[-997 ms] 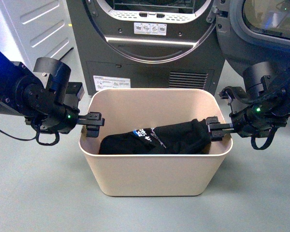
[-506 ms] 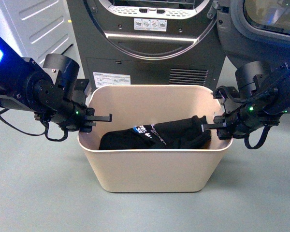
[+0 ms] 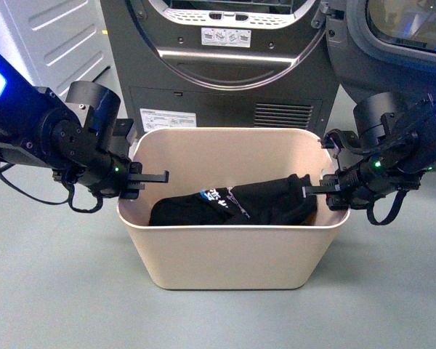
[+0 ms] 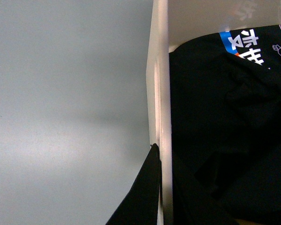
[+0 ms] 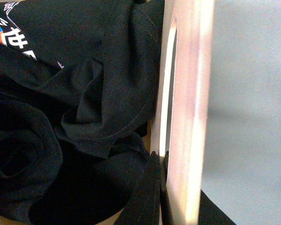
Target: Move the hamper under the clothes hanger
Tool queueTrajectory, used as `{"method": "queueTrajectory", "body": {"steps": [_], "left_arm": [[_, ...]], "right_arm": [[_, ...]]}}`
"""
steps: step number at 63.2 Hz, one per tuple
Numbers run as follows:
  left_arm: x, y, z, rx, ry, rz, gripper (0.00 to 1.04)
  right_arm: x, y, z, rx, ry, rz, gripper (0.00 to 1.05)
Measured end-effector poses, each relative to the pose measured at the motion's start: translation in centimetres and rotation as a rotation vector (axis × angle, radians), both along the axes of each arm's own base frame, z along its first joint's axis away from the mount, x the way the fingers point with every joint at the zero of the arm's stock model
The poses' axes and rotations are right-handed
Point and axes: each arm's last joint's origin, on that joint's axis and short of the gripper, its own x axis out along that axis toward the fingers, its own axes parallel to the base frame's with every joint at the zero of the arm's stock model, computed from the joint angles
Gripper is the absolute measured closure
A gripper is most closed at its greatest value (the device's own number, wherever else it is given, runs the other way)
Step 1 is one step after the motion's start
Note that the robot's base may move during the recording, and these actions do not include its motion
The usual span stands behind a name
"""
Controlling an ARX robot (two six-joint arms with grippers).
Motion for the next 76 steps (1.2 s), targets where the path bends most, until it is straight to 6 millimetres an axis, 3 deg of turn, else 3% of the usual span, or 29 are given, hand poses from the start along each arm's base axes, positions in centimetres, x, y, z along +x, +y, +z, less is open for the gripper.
{"method": "queueTrajectory", "body": {"steps": [76], "left_arm": [[0.1,0.2,1.5,0.002,0.008,0.011,1.01]], "right_arm": [[-0.6,0.1,0.5,0.024,-0.028,0.004,1.02]]}}
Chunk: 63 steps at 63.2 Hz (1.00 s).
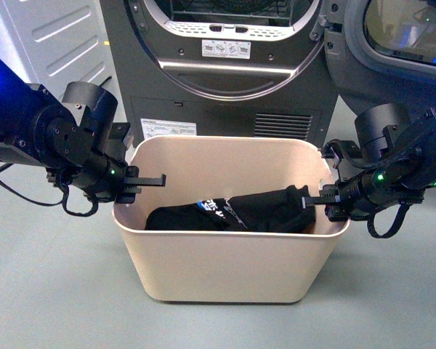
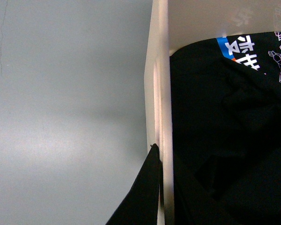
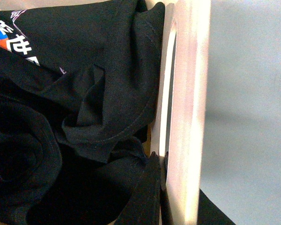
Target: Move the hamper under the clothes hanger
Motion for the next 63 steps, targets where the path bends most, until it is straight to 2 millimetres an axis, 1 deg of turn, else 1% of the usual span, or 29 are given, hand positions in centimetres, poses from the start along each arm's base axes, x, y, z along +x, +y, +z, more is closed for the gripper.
{"method": "queueTrajectory", "body": {"steps": [25,36,43,58,63], "left_arm": [[0.0,0.0,0.0,-0.002,0.0,0.003,1.01],[0.1,1.1,0.1,0.007,-0.002,0.032,1.01],[0.2,1.3,0.3,0.006,-0.008,0.036,1.01],[0.2,-0.4,0.7,-0.007,-0.017,-0.009,1.01],[0.3,-0.8,1.0,-0.012,-0.024,-0.018,1.01]], "right_arm": [[0.0,0.1,0.0,0.0,0.0,0.002,1.02],[-0.1,1.3,0.0,0.009,0.0,0.033,1.02],[-0.1,1.5,0.2,0.01,-0.004,0.035,1.02],[0.1,-0.4,0.3,-0.001,-0.009,-0.011,1.02],[0.2,-0.7,0.3,-0.002,-0.01,-0.019,1.02]]}}
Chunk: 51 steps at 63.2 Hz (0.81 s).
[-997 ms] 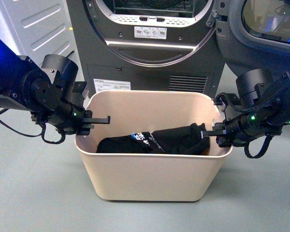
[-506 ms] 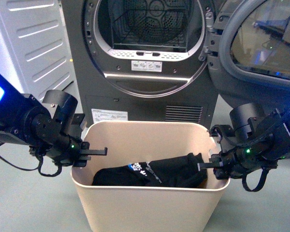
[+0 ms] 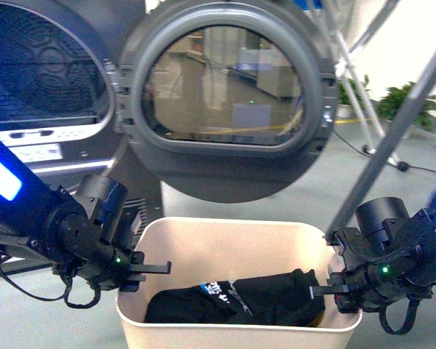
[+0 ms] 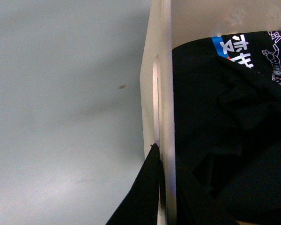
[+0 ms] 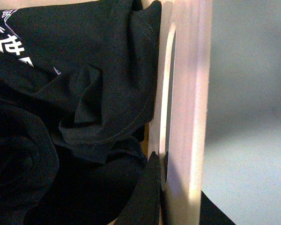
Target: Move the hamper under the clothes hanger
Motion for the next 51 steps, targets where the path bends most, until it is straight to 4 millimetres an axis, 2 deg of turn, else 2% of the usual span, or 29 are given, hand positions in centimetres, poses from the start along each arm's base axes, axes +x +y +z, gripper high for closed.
{"method": "queueTrajectory", "body": {"steps": [23,51], "left_arm": [[0.08,0.95,-0.03,0.01,0.0,0.027,1.01],[0.07,0.74,0.04,0.008,-0.001,0.021,1.01]], "right_arm": [[-0.1,0.92,0.01,0.007,0.001,0.026,1.02],[-0.06,0.69,0.05,0.003,-0.001,0.019,1.02]]}}
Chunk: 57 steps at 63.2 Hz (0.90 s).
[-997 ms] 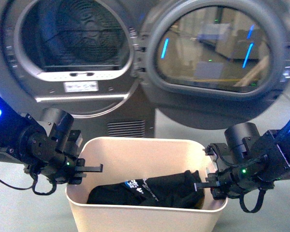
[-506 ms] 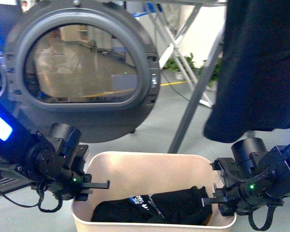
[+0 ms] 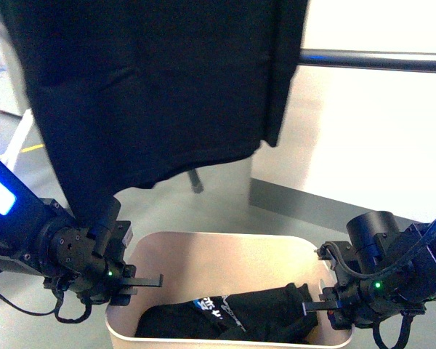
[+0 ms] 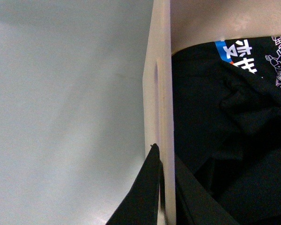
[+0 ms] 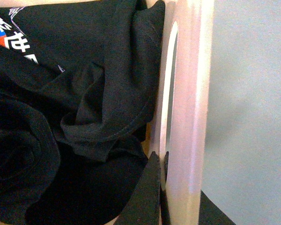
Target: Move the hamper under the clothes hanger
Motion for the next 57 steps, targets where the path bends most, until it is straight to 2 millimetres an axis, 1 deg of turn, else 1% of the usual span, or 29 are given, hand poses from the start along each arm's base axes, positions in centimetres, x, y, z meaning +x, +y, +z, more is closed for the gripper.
{"method": "queueTrajectory", "body": {"steps": [25,31,34,37,40,44,57], "left_arm": [[0.0,-0.1,0.0,-0.001,-0.001,-0.004,1.01],[-0.1,-0.8,0.0,-0.007,0.0,-0.023,1.01],[-0.2,-1.6,0.0,-0.017,0.001,-0.047,1.01],[-0.2,-1.8,0.0,-0.019,0.002,-0.052,1.01],[-0.2,-1.5,0.0,-0.009,0.001,-0.036,1.01],[0.0,-0.4,0.0,0.0,0.0,-0.007,1.01],[0.0,1.3,-0.1,0.008,0.003,0.035,1.01]], "right_arm": [[0.0,-0.1,0.0,-0.001,0.0,-0.002,1.02],[0.0,-0.8,0.0,-0.003,0.0,-0.019,1.02],[0.1,-1.5,0.0,-0.008,0.001,-0.037,1.02],[0.1,-1.5,0.0,-0.013,0.001,-0.041,1.02],[0.1,-1.1,0.0,-0.007,-0.001,-0.027,1.02],[0.0,-0.4,0.0,0.0,0.0,-0.007,1.02],[-0.2,1.5,0.1,0.009,0.0,0.036,1.02]]}}
